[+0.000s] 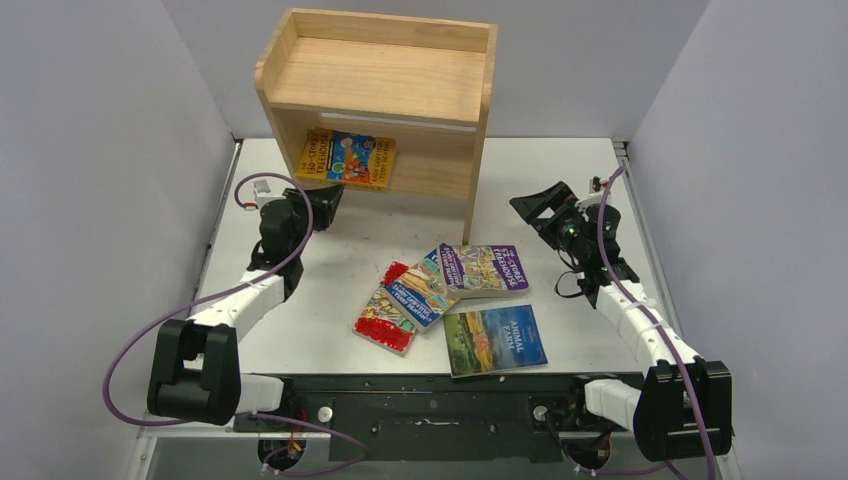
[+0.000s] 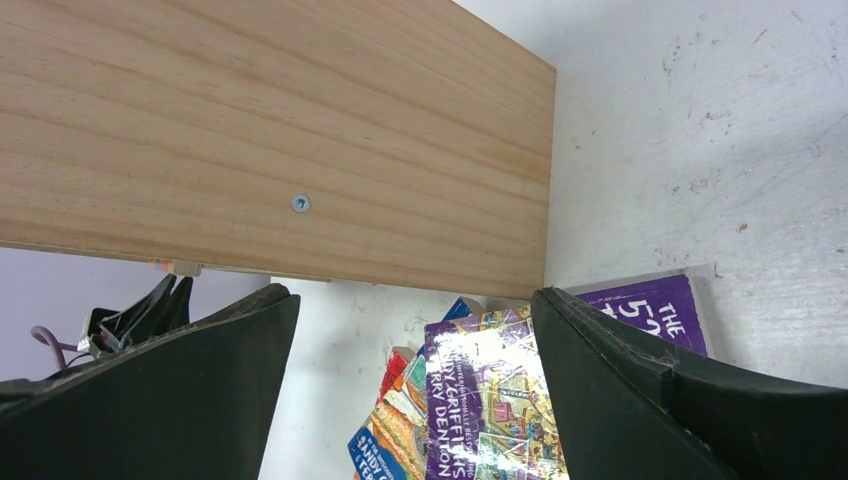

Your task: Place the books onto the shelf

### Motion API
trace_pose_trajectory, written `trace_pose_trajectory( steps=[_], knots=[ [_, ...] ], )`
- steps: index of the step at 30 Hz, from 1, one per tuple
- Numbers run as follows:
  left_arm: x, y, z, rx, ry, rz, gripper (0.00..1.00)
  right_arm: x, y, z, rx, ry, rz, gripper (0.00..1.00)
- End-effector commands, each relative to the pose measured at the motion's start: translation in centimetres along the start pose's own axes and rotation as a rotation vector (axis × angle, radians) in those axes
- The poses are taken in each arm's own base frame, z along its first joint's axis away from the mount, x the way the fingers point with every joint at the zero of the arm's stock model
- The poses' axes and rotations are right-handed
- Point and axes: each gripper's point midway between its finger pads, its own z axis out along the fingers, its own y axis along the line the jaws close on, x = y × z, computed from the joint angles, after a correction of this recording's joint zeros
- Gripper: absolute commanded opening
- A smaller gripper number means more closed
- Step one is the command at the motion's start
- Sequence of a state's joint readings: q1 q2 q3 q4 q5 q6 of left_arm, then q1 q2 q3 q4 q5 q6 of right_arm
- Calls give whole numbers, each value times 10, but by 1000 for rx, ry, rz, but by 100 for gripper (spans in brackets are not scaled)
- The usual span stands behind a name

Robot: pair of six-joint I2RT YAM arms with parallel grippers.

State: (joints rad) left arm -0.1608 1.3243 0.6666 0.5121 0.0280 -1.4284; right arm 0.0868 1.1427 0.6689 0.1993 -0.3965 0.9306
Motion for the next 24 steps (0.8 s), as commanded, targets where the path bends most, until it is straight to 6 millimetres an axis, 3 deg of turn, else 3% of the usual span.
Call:
trace_pose_trajectory(
  steps=[1, 24],
  knots=[
    [-13, -41, 2, 113, -34, 11, 14, -8, 10, -1, -21, -34, -23, 90],
    [-20, -35, 10, 102, -42, 10, 15, -11, 12, -1, -21, -38, -29, 90]
  ],
)
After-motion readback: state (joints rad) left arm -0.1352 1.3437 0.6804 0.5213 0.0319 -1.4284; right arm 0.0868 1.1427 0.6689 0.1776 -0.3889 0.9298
